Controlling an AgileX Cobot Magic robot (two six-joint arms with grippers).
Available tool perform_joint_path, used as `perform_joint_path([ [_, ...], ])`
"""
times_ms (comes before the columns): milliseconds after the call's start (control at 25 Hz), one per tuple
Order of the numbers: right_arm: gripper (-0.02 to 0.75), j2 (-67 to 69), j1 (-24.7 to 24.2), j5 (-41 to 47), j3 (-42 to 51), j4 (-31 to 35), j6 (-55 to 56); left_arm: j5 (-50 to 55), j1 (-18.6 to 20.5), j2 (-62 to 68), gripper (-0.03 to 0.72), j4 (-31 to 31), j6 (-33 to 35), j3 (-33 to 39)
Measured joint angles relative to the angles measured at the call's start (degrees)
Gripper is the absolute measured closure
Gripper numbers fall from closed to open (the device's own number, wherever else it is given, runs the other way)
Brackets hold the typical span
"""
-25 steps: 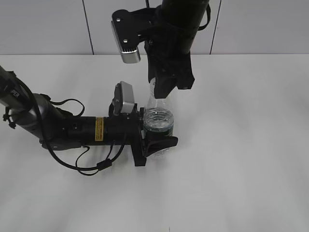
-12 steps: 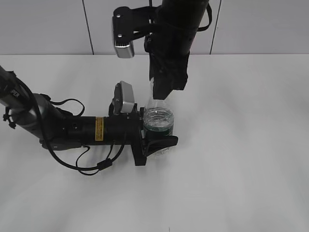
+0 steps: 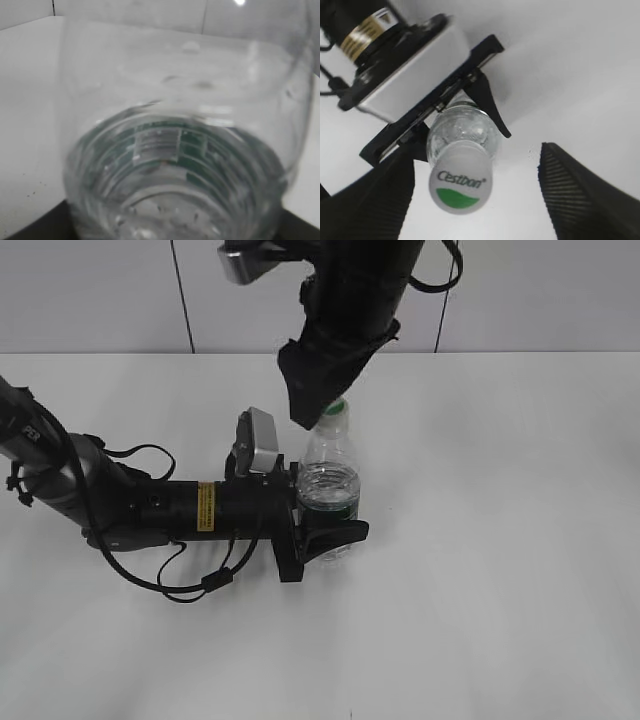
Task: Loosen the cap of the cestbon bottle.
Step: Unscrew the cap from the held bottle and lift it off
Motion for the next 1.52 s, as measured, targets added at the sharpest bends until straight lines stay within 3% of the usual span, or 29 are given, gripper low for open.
perform_joint_path([
  [160, 0.153, -1.1, 0.0, 0.0, -0.2, -4.5, 17.2, 0.0, 0.0, 0.0, 0.279, 0.0, -0.1, 0.0],
  [440, 0.153, -6.0, 0.0, 0.0, -0.2, -3.1, 27.1, 0.0, 0.0, 0.0, 0.279, 0.0, -0.1, 0.0],
  [800, 0.153, -6.8, 1.6, 0.0, -0.1, 1.8, 30.7, 0.0, 0.0, 0.0, 0.279, 0.1, -0.1, 0.0],
  [1520, 0.152, -3.3, 1.8, 0.0, 4.5, -1.9, 33.0, -0.1, 0.0, 0.0, 0.279, 0.1, -0.1, 0.0],
])
